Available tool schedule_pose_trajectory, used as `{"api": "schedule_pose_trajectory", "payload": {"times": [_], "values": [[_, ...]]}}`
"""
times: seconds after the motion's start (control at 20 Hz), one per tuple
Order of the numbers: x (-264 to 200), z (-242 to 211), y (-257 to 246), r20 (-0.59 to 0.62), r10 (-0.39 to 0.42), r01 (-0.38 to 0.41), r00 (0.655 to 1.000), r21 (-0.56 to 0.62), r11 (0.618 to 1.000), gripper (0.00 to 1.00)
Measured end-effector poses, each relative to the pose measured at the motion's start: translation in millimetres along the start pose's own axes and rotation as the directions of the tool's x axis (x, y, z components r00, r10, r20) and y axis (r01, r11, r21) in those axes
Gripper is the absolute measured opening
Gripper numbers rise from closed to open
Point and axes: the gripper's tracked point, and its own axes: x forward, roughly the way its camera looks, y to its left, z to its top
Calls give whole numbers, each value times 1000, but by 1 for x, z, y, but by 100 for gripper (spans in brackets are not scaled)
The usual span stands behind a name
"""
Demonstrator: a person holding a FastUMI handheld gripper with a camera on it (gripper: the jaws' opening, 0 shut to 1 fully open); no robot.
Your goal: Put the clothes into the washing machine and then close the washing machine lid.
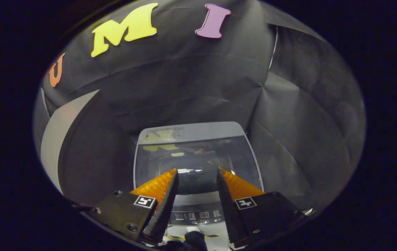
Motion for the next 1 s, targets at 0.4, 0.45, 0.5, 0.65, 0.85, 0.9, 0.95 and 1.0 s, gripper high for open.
{"api": "schedule_pose_trajectory", "payload": {"times": [0.4,0.45,0.5,0.65,0.85,0.9,0.95,1.0], "values": [[-82,-34,6,207,-18,18,978,3,1000,69],[-94,-39,7,233,-24,23,972,9,1000,69],[-106,-43,8,255,-28,25,967,15,1000,69],[-151,-58,13,329,-35,29,944,22,999,69],[-205,-69,19,413,-32,25,910,22,999,74],[-217,-71,20,433,-28,21,901,20,1000,79],[-227,-71,21,447,-22,16,894,17,1000,80],[-241,-71,21,461,-15,7,887,18,1000,80]]}}
